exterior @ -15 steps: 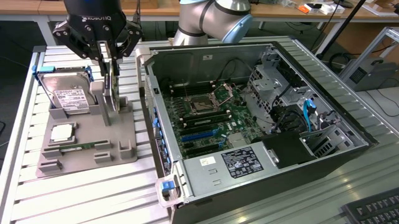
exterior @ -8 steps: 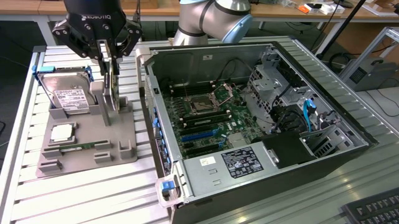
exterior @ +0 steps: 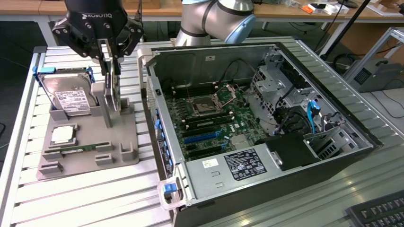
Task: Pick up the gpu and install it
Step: 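Pick up the gpu and move the gpu toward the slot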
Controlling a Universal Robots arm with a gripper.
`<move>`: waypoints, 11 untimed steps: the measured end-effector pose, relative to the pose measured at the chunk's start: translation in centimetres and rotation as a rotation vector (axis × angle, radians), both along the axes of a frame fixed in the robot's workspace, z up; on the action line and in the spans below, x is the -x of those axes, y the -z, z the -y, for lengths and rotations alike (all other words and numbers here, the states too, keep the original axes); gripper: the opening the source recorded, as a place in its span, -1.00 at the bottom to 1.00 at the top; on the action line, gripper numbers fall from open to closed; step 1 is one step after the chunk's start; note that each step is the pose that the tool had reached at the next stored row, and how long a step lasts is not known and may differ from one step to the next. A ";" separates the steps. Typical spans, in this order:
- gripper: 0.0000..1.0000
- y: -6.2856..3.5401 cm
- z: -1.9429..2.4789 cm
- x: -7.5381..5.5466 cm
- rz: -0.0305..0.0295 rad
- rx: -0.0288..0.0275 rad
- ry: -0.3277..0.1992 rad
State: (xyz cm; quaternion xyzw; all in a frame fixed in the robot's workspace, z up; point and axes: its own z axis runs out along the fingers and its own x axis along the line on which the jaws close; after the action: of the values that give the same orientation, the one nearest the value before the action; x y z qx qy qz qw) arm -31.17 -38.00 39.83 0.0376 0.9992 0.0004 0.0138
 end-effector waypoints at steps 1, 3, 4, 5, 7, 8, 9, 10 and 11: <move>-0.47 -0.03 0.00 0.0 0.0000 0.0000 0.000; -0.47 -0.08 0.00 0.0 0.0001 0.0000 0.000; -0.47 -0.14 0.00 0.0 0.0001 0.0000 0.000; -0.47 -0.16 0.00 0.0 0.0000 0.0000 0.000; -0.47 -0.20 0.00 0.0 0.0001 -0.0001 0.000; -0.47 -0.23 0.00 0.0 0.0000 0.0000 0.000; -0.47 -0.26 0.00 0.0 0.0001 0.0000 0.000; -0.47 -0.30 0.00 0.0 0.0000 0.0000 0.000; -0.47 -0.33 0.00 0.0 0.0000 0.0000 0.000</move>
State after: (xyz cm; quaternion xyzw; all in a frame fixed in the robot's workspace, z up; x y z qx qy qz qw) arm -31.17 -38.00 40.16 0.0376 0.9992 0.0004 0.0139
